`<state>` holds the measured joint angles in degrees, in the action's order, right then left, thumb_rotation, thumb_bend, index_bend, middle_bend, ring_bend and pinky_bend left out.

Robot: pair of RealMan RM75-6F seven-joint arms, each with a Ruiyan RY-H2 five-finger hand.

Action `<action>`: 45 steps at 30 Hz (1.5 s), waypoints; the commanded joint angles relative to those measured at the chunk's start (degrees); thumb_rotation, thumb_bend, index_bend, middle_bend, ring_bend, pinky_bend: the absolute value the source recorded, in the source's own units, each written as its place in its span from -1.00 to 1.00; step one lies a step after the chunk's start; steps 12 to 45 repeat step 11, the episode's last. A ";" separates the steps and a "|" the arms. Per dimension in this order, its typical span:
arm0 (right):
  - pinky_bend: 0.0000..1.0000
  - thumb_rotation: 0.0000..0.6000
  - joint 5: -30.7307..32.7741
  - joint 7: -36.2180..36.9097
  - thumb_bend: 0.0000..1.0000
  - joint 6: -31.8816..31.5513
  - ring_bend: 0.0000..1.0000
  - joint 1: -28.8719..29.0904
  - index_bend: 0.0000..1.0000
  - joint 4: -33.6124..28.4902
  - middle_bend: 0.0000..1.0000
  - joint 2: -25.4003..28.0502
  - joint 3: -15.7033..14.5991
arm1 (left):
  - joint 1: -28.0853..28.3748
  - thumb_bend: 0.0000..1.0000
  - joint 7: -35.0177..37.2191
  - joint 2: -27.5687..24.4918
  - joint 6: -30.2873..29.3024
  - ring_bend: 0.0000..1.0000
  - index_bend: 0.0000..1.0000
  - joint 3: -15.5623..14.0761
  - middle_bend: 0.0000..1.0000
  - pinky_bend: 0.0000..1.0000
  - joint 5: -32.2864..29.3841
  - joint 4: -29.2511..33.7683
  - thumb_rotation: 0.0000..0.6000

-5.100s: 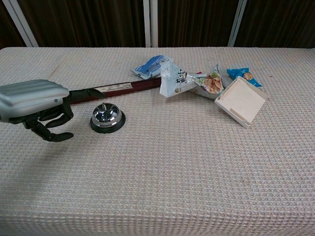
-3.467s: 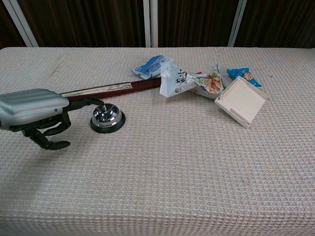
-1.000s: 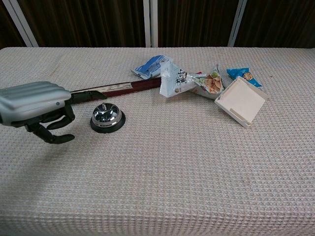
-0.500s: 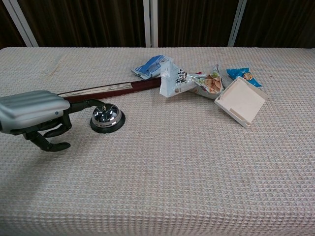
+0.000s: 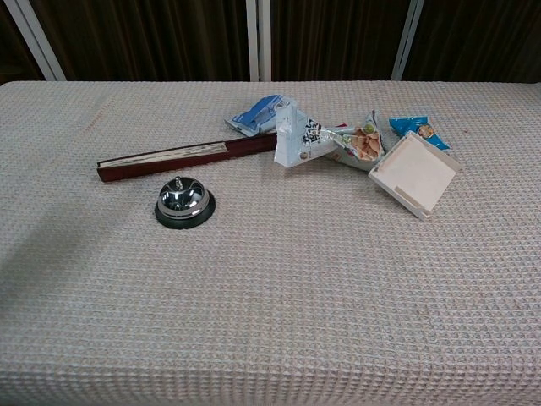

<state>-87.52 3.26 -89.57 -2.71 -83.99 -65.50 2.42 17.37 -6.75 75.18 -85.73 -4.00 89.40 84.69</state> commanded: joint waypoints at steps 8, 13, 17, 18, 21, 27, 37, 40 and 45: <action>-1.00 1.00 -4.88 -7.76 -0.65 -1.78 -1.00 0.02 -1.00 7.90 -1.00 -3.53 -2.46 | -13.80 -0.78 3.51 -1.97 -8.13 -0.93 -0.86 -3.92 -0.98 -0.53 -2.83 -6.70 -0.38; -1.00 1.00 -5.08 -7.25 -0.65 -2.27 -1.00 -0.10 -1.00 7.43 -1.00 -3.35 -2.50 | -14.42 -0.78 4.13 -2.18 -8.18 -0.93 -0.86 -3.75 -0.98 -0.54 -2.20 -7.02 -0.41; -1.00 1.00 -5.08 -7.25 -0.65 -2.27 -1.00 -0.10 -1.00 7.43 -1.00 -3.35 -2.50 | -14.42 -0.78 4.13 -2.18 -8.18 -0.93 -0.86 -3.75 -0.98 -0.54 -2.20 -7.02 -0.41; -1.00 1.00 -5.08 -7.25 -0.65 -2.27 -1.00 -0.10 -1.00 7.43 -1.00 -3.35 -2.50 | -14.42 -0.78 4.13 -2.18 -8.18 -0.93 -0.86 -3.75 -0.98 -0.54 -2.20 -7.02 -0.41; -1.00 1.00 -5.08 -7.25 -0.65 -2.27 -1.00 -0.10 -1.00 7.43 -1.00 -3.35 -2.50 | -14.42 -0.78 4.13 -2.18 -8.18 -0.93 -0.86 -3.75 -0.98 -0.54 -2.20 -7.02 -0.41; -1.00 1.00 -5.08 -7.25 -0.65 -2.27 -1.00 -0.10 -1.00 7.43 -1.00 -3.35 -2.50 | -14.42 -0.78 4.13 -2.18 -8.18 -0.93 -0.86 -3.75 -0.98 -0.54 -2.20 -7.02 -0.41; -1.00 1.00 -5.08 -7.25 -0.65 -2.27 -1.00 -0.10 -1.00 7.43 -1.00 -3.35 -2.50 | -14.42 -0.78 4.13 -2.18 -8.18 -0.93 -0.86 -3.75 -0.98 -0.54 -2.20 -7.02 -0.41; -1.00 1.00 -5.08 -7.25 -0.65 -2.27 -1.00 -0.10 -1.00 7.43 -1.00 -3.35 -2.50 | -14.42 -0.78 4.13 -2.18 -8.18 -0.93 -0.86 -3.75 -0.98 -0.54 -2.20 -7.02 -0.41; -1.00 1.00 -5.08 -7.25 -0.65 -2.27 -1.00 -0.10 -1.00 7.43 -1.00 -3.35 -2.50 | -14.42 -0.78 4.13 -2.18 -8.18 -0.93 -0.86 -3.75 -0.98 -0.54 -2.20 -7.02 -0.41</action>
